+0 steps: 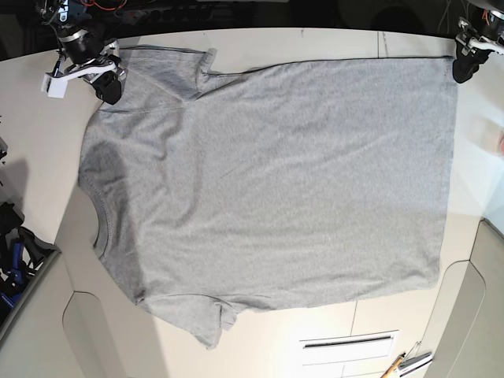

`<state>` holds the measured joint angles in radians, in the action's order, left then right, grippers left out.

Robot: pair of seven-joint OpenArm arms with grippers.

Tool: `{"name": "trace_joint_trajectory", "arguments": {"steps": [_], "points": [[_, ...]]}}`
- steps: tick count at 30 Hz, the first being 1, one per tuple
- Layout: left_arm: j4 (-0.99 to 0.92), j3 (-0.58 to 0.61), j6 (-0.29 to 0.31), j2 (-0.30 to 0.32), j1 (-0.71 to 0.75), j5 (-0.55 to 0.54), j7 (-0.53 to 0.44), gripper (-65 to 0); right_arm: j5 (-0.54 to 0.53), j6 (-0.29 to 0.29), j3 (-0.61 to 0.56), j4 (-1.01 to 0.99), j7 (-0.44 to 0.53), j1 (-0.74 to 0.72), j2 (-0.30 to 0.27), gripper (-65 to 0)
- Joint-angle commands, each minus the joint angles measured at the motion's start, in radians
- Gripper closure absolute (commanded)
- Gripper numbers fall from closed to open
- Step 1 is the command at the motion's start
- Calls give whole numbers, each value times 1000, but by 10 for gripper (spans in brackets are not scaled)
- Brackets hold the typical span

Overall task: Fold the T-shirt properly
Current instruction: 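Grasp the grey T-shirt's shoulder corners with both grippers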

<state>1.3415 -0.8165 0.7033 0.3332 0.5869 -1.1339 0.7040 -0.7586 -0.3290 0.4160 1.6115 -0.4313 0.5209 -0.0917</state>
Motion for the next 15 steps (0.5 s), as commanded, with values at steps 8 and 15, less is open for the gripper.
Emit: {"name": "trace_joint_trajectory", "arguments": {"steps": [8, 15], "points": [[-15, -8, -5, 56, 11, 10, 31, -331, -5, -8, 2, 13, 8, 6, -7, 0], [-15, -2, -5, 4, 12, 7, 106, -331, -5, -8, 2, 13, 4, 6, -5, 0]]}}
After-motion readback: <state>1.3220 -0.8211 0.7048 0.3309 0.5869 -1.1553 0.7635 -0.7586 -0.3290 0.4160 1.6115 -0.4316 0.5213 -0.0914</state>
